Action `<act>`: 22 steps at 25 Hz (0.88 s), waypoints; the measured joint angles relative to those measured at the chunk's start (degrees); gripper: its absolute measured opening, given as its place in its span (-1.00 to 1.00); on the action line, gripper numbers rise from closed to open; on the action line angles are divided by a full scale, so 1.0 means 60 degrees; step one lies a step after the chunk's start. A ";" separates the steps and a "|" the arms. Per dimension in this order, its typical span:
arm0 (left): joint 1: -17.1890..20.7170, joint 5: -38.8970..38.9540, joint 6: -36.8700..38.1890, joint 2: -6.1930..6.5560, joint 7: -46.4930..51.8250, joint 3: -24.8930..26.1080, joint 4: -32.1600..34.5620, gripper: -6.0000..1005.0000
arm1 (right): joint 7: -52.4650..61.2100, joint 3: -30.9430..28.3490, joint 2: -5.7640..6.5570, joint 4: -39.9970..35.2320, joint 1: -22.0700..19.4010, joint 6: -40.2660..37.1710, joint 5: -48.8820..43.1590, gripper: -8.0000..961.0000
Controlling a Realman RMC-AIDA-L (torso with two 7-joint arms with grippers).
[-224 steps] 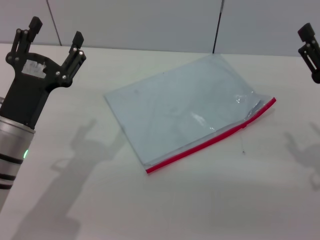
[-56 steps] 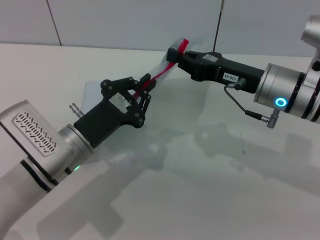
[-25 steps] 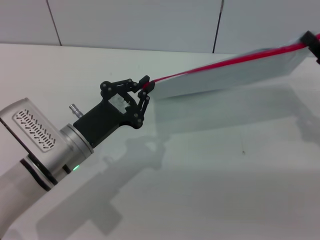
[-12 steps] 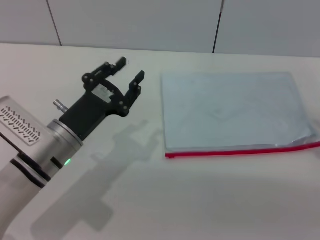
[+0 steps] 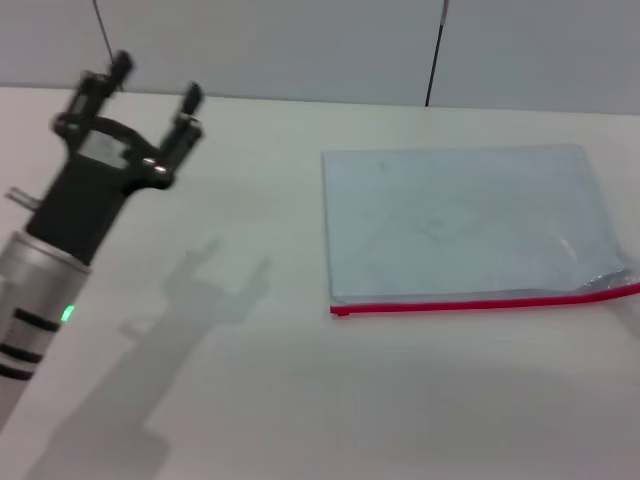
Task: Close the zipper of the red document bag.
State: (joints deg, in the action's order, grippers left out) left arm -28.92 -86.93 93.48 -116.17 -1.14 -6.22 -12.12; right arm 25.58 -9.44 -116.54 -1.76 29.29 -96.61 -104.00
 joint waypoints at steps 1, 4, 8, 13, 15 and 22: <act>0.0065 0.0102 0.0167 0.0010 0.0022 0.0099 0.0005 0.50 | -0.0247 -0.0063 -0.0004 0.0114 -0.0043 -0.0004 0.0012 0.71; 0.0193 0.0373 0.0550 0.0019 0.0041 0.0283 0.0013 0.50 | -0.0946 -0.0325 -0.0010 0.0410 -0.0132 -0.0013 0.0036 0.86; 0.0276 0.0553 0.0767 0.0014 0.0044 0.0337 0.0014 0.50 | -0.1619 -0.0433 -0.0014 0.0623 -0.0146 -0.0016 0.0037 0.85; 0.0264 0.0574 0.0782 0.0008 0.0044 0.0347 0.0014 0.50 | -0.1911 -0.0418 -0.0014 0.0719 -0.0091 0.0011 0.0035 0.85; 0.0255 0.0575 0.0783 0.0009 0.0044 0.0348 0.0014 0.50 | -0.1909 -0.0382 -0.0014 0.0723 -0.0036 0.0030 0.0023 0.85; 0.0222 0.0575 0.0783 0.0009 0.0043 0.0349 0.0014 0.50 | -0.1867 -0.0403 -0.0011 0.0792 0.0061 0.0033 0.0020 0.85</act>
State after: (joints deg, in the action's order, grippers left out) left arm -27.58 -83.48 98.18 -116.12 -0.88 -4.13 -12.04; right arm 14.38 -11.86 -116.61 2.99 29.66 -96.42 -103.88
